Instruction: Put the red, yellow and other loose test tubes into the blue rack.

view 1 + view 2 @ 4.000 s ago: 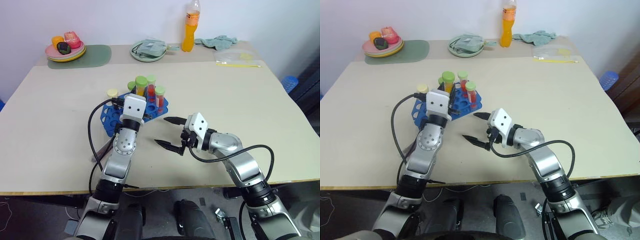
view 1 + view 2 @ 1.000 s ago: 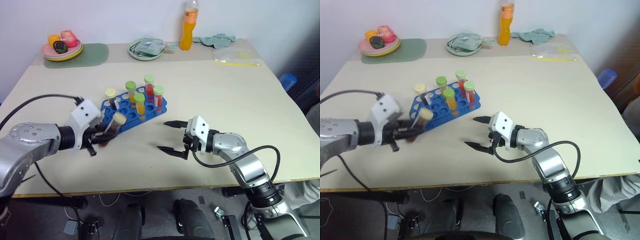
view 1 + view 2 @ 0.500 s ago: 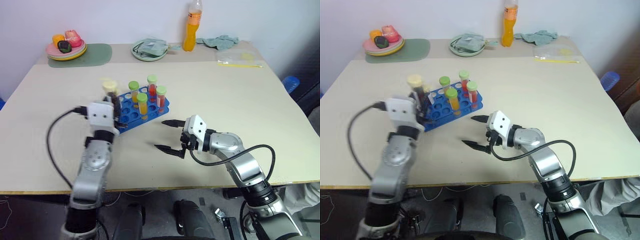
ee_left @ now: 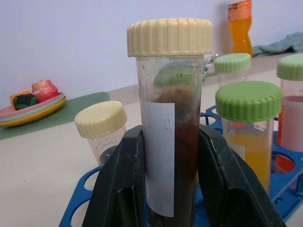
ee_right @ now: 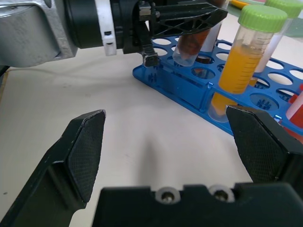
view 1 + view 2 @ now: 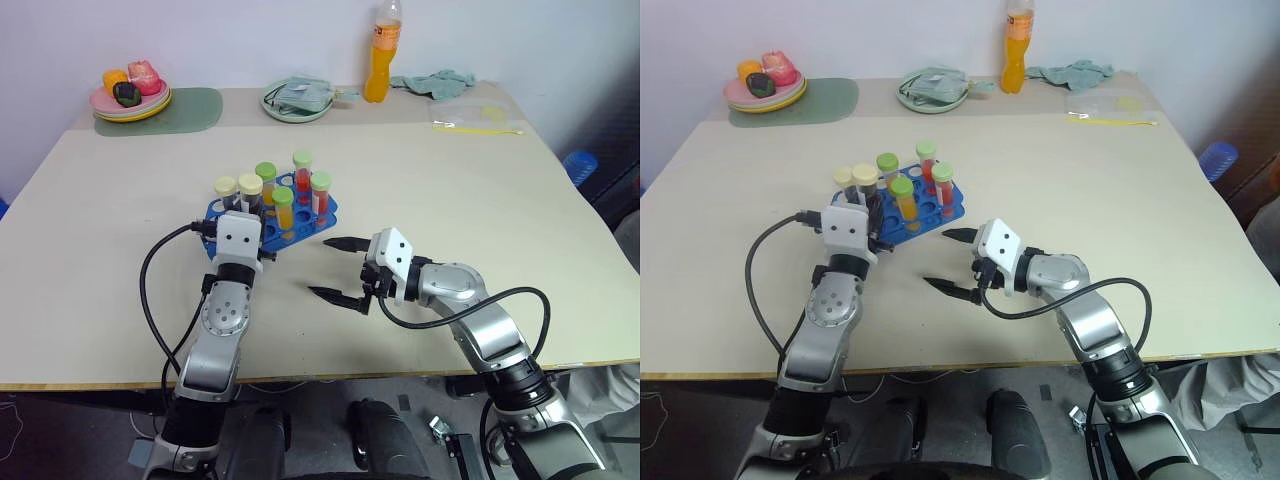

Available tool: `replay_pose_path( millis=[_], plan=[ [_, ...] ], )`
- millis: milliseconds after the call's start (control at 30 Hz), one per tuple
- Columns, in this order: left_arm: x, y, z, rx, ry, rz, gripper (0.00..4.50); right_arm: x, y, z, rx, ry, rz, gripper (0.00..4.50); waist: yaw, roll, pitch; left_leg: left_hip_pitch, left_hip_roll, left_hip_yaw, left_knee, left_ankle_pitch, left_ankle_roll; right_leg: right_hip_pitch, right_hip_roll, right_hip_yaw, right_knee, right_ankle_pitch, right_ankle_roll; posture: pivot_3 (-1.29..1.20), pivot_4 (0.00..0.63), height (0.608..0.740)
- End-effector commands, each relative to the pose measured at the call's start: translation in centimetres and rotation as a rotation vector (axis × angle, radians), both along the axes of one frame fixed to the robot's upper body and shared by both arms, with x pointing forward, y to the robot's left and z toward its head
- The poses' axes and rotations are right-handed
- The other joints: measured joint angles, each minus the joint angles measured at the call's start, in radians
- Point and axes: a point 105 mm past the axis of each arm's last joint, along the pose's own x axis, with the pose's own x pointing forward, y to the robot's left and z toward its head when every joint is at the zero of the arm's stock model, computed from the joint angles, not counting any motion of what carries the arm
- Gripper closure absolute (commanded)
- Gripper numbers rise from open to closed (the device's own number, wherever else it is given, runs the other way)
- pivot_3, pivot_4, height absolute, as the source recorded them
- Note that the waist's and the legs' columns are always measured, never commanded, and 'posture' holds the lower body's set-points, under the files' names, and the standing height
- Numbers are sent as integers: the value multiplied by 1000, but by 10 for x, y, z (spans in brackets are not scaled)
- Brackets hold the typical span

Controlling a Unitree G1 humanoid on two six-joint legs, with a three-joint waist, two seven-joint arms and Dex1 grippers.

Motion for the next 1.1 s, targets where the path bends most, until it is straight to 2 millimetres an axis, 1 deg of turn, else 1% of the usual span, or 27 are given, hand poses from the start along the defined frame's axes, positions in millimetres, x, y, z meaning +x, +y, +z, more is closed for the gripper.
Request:
replay_pose_path(
  millis=[33, 233, 433, 600, 767, 933, 1000, 1067, 1100],
  plan=[
    [-3, 1, 5, -11, -6, -8, 3262, -3, 0, 12, 17, -58, 9, 0, 0, 0, 0, 0, 0, 0, 0, 0, 0, 0, 0, 0, 0, 0, 0, 0, 150, 740],
    [-3, 9, 2, 33, 21, 53, 3262, -2, 1, 11, 16, -59, 13, 0, -1, 0, 0, 0, 0, 0, 0, 0, 0, 0, 0, 0, 0, 0, 0, 0, 150, 740],
    [-4, 11, 0, 82, 31, 78, 3262, -3, 3, 10, 18, -57, 20, 0, -3, 0, 0, 1, 0, 0, 0, 0, 0, 0, 0, 0, 0, 0, 0, 0, 150, 740],
    [-3, 7, -3, 24, 48, 33, 3262, -3, 4, 10, 20, -57, 21, 0, -2, 0, 0, 1, 0, 0, 0, 0, 0, 0, 0, 0, 1, 0, 0, 0, 150, 740],
    [-1, 11, -8, -116, 64, 4, 3262, -3, 4, 10, 21, -61, 21, 0, -1, 0, 0, 1, 0, 0, 0, 0, 0, 0, 0, 0, 1, 0, 0, 0, 150, 740],
    [-2, 10, -14, -122, 77, -24, 3262, -4, 4, 11, 23, -62, 21, 0, 0, 0, 0, 1, 0, 0, 0, 0, 0, 0, 0, 0, 0, 0, 0, 0, 150, 740],
    [-2, 11, -16, -130, 80, -17, 2473, -4, 3, 11, 22, -62, 22, 0, 0, 0, 0, 1, 0, 0, 0, 0, 0, 0, 0, 0, 0, 0, 0, 0, 150, 740],
    [-3, 12, -13, -132, 61, -8, 1637, -4, 3, 12, 23, -62, 23, 0, -1, 0, 0, 1, 0, 0, 0, 0, 0, 0, 0, 0, 0, 0, 0, 0, 150, 740],
    [-4, 12, -12, -133, 53, -6, 1091, -3, 2, 13, 23, -62, 23, 0, -1, 0, 0, 1, 0, 0, 0, 0, 0, 0, 0, 0, 0, 0, 0, 0, 150, 740]
  ],
)
